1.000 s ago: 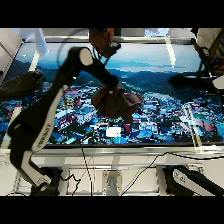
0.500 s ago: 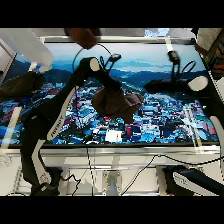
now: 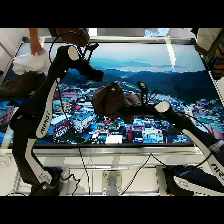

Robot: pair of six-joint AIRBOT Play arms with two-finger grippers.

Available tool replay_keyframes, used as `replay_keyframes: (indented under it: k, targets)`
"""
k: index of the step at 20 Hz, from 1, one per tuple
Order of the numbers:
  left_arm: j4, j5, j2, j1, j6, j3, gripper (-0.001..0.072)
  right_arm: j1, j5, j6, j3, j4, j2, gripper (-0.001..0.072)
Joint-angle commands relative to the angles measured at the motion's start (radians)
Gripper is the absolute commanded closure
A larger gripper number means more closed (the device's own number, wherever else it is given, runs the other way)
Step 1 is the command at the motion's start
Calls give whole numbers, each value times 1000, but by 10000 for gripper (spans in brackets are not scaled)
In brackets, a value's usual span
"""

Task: Fold the shirts.

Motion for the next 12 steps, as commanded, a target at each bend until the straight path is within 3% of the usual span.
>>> replay_keyframes:
  k: [1, 12]
  targets:
    - [5, -33, 3, 12, -11, -23, 409, 85, -150, -5, -23, 82, -80, 367]
    - [4, -35, 3, 12, -23, -23, 409, 87, -386, -6, -21, 236, -153, 372]
